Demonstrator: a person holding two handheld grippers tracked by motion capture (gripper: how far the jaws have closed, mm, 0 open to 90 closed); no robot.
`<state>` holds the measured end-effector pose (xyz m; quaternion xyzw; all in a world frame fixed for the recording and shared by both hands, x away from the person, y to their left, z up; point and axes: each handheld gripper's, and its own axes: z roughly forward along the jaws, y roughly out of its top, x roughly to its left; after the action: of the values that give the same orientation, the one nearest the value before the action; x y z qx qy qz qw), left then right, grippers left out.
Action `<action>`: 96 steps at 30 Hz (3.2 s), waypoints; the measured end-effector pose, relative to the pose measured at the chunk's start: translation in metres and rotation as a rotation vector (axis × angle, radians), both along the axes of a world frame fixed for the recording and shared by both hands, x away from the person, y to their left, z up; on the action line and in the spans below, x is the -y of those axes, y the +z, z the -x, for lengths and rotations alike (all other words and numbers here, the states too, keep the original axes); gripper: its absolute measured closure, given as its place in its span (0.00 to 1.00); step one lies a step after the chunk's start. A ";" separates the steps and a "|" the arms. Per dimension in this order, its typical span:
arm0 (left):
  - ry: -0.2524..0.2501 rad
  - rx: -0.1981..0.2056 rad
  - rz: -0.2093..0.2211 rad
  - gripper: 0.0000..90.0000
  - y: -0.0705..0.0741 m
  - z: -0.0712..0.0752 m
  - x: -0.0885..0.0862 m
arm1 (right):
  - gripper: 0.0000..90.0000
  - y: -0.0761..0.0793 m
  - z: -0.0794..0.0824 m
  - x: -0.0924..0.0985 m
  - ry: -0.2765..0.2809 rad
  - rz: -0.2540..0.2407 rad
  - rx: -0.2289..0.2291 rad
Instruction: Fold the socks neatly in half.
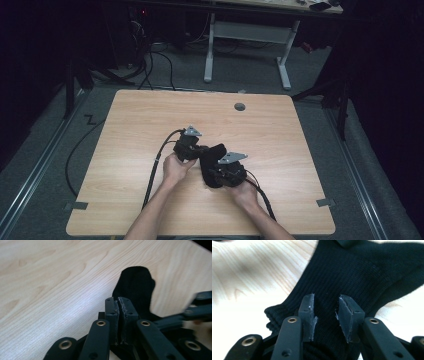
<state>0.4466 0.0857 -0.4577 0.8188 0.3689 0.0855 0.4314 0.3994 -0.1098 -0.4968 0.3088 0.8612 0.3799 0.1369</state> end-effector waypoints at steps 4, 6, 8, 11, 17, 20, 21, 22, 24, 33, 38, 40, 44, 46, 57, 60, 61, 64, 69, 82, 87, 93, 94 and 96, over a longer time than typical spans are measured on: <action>-0.028 0.033 0.022 0.95 0.007 0.011 0.002 | 0.74 0.000 -0.006 -0.005 -0.018 0.011 0.016; -0.030 0.050 0.006 0.95 0.009 0.012 0.003 | 0.74 0.000 -0.010 -0.008 -0.022 0.020 0.027; -0.018 0.048 0.012 0.95 0.008 0.010 0.000 | 0.70 0.001 -0.012 -0.009 -0.025 0.009 0.026; 0.014 0.033 0.037 0.95 0.006 0.006 -0.008 | 0.66 0.012 -0.005 0.002 -0.030 -0.068 0.024; 0.017 0.047 0.056 0.95 0.007 0.005 -0.009 | 0.58 0.022 0.019 0.019 0.037 -0.077 0.042; 0.004 0.058 0.053 0.95 0.008 0.008 -0.007 | 0.54 0.010 0.012 0.014 0.032 -0.026 0.006; -0.003 0.061 0.049 0.95 0.009 0.009 -0.007 | 0.53 0.006 0.010 0.011 0.031 -0.012 0.006; -0.006 0.065 0.053 0.95 0.011 0.010 -0.006 | 0.53 0.002 0.009 0.008 0.029 0.012 0.003; -0.016 0.074 0.053 0.95 0.014 0.014 -0.006 | 0.53 -0.004 0.007 0.004 0.020 0.027 -0.004; -0.044 0.106 0.038 0.95 0.014 0.035 -0.006 | 0.54 -0.007 0.002 -0.003 -0.038 0.015 0.021; -0.042 0.110 0.045 0.95 0.010 0.047 -0.006 | 0.54 -0.008 -0.001 -0.005 -0.065 0.010 0.033; -0.040 0.108 0.039 0.95 0.006 0.051 -0.005 | 0.54 -0.009 -0.002 -0.006 -0.070 0.006 0.040; -0.035 0.086 0.035 0.95 -0.006 0.054 -0.004 | 0.54 -0.010 -0.004 -0.006 -0.080 0.001 0.046; -0.024 0.076 0.020 0.95 -0.014 0.053 -0.004 | 0.54 -0.009 -0.005 -0.007 -0.085 0.001 0.043; -0.013 0.090 0.010 0.91 -0.020 0.054 -0.005 | 0.58 0.010 0.014 0.027 -0.066 -0.028 0.003; -0.015 0.094 0.025 0.85 -0.017 0.055 -0.005 | 0.73 0.026 0.022 0.043 -0.056 -0.082 0.032; -0.016 0.096 0.036 0.83 -0.016 0.056 -0.006 | 0.77 0.032 0.023 0.046 -0.051 -0.097 0.045; -0.015 0.104 0.050 0.74 -0.011 0.057 -0.007 | 0.83 0.046 0.024 0.047 -0.040 -0.118 0.074; 0.031 0.112 0.115 0.68 0.003 0.054 -0.016 | 0.87 0.065 0.011 0.031 -0.016 -0.116 0.100; 0.092 0.020 0.125 0.72 0.008 0.017 -0.015 | 0.96 0.020 -0.016 0.007 0.041 0.035 -0.048; 0.146 0.006 0.095 0.68 0.001 0.012 -0.014 | 0.89 0.016 -0.011 0.008 0.028 -0.008 -0.032; 0.234 0.026 0.017 0.56 -0.008 -0.004 -0.017 | 0.71 0.018 -0.011 0.000 -0.029 -0.004 0.056; 0.246 0.010 0.001 0.54 -0.011 -0.008 -0.018 | 0.71 0.015 -0.013 -0.001 -0.035 0.005 0.039; 0.266 -0.016 -0.046 0.50 -0.016 -0.016 -0.016 | 0.71 0.009 -0.016 -0.001 -0.033 0.029 0.009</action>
<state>0.4629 0.1021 -0.4738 0.7731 0.4755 0.1437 0.3944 0.4151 -0.1088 -0.4874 0.3194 0.8606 0.3666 0.1517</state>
